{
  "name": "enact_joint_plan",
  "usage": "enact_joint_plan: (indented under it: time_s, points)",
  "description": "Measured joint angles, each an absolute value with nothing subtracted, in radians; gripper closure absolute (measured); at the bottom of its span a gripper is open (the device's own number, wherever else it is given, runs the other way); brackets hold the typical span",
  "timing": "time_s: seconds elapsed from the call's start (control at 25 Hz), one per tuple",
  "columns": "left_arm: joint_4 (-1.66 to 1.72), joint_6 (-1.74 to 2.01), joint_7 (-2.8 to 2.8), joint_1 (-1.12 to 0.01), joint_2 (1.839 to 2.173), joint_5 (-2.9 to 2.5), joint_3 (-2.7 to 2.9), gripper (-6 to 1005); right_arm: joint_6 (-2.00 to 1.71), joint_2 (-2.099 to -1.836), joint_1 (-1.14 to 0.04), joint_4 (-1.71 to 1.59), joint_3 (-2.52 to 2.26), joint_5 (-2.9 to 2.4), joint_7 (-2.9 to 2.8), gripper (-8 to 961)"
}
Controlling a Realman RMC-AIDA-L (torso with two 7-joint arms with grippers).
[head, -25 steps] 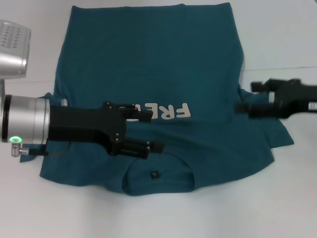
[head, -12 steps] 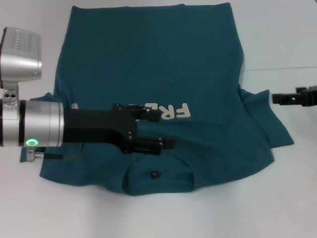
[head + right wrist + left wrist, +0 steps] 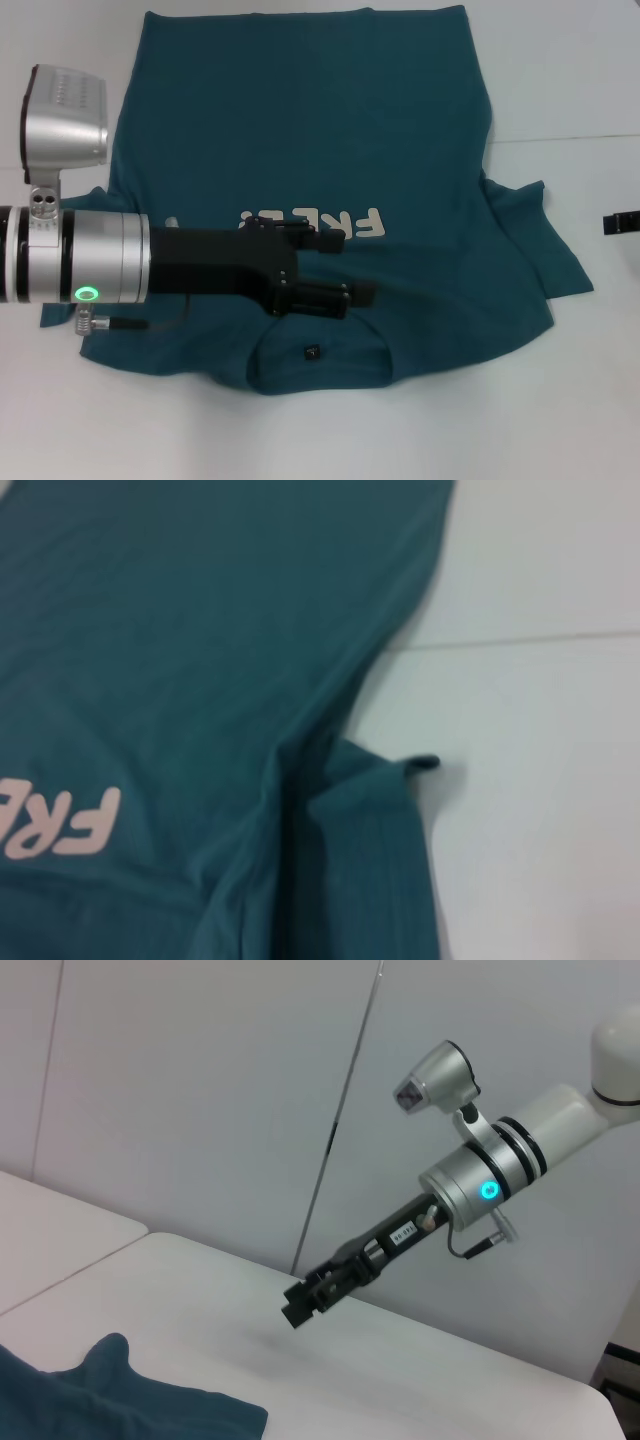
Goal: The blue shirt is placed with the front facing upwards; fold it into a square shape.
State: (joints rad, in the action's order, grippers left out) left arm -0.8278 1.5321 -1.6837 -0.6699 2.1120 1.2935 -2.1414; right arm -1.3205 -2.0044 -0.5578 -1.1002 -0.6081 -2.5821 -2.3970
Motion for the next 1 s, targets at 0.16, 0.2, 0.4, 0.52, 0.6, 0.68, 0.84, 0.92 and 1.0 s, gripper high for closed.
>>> enact_joint_plan:
  time_s: [0.16,0.2,0.4,0.52,0.6,0.68,0.84,0.92,1.0]
  points:
    - [-0.825,1.525,-1.685,-0.668,2.112,1.298,-2.142,127,-1.3,-1.994,-0.571,-1.035,-0.608,-2.598,-2.411,104]
    - [-0.825,1.524,-1.685,-0.668,2.112,1.298,-2.143,127,-1.287,-1.988,-0.576,-1.007,-0.608,-2.599,-2.411,105]
    - [-0.822,1.522,-1.696,-0.674,2.109,1.294,-2.15,127,-1.195,-1.962,-0.598,-0.881,-0.612,-2.593,-2.402,112]
    - [-0.82,1.522,-1.696,-0.676,2.108,1.293,-2.15,127,-1.154,-1.957,-0.607,-0.844,-0.616,-2.592,-2.398,116]
    - [-0.814,1.522,-1.697,-0.678,2.106,1.292,-2.15,127,-1.138,-1.957,-0.618,-0.825,-0.615,-2.592,-2.391,119]
    - [-0.807,1.522,-1.698,-0.68,2.105,1.292,-2.151,127,-1.132,-1.956,-0.63,-0.81,-0.615,-2.592,-2.388,122]
    - [-0.798,1.522,-1.698,-0.68,2.104,1.292,-2.151,127,-1.119,-1.956,-0.649,-0.793,-0.617,-2.593,-2.389,127]
    - [-0.797,1.522,-1.698,-0.679,2.104,1.292,-2.151,127,-1.11,-1.958,-0.654,-0.791,-0.618,-2.597,-2.393,130]
    - [-0.797,1.522,-1.701,-0.676,2.104,1.292,-2.151,127,-1.104,-1.96,-0.656,-0.79,-0.619,-2.597,-2.395,133]
